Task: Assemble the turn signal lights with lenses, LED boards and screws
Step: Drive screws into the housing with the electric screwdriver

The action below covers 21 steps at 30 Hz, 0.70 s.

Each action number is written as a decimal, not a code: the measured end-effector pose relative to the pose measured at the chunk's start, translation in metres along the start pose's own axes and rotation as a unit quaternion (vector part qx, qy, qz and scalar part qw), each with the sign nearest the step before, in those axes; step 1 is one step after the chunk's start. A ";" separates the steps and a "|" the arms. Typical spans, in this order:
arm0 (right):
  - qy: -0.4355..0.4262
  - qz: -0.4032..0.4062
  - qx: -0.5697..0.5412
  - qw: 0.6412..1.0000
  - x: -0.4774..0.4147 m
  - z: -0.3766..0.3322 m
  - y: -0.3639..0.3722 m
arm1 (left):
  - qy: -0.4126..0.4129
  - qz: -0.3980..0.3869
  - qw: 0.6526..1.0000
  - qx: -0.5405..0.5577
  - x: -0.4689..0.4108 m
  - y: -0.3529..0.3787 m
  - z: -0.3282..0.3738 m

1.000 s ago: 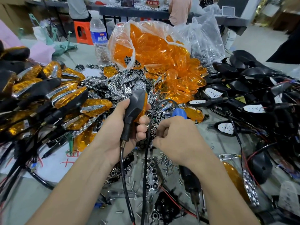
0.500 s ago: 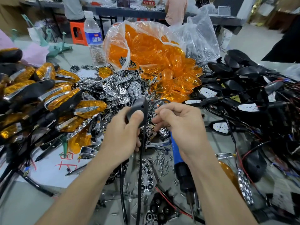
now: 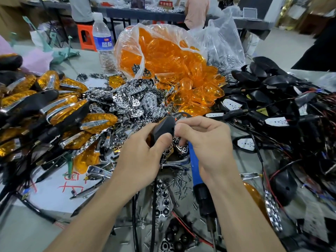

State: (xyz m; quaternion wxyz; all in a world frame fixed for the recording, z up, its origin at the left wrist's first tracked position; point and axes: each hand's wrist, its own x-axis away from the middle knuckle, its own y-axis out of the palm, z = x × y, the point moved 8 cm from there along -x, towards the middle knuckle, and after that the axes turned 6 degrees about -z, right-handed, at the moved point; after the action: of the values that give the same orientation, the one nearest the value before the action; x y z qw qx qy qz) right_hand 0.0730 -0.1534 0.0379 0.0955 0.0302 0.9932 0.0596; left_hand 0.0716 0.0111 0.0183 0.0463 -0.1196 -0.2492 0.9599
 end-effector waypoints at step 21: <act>0.073 -0.017 0.001 0.997 -0.003 0.016 -0.003 | 0.023 -0.004 1.000 -0.007 0.002 -0.001 0.000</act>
State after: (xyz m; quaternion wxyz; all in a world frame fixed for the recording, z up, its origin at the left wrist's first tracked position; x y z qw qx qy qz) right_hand 0.0784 -0.1550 0.0224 0.0235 0.0093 0.9979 0.0592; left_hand 0.0698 0.0124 0.0185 0.0547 -0.1416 -0.2552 0.9549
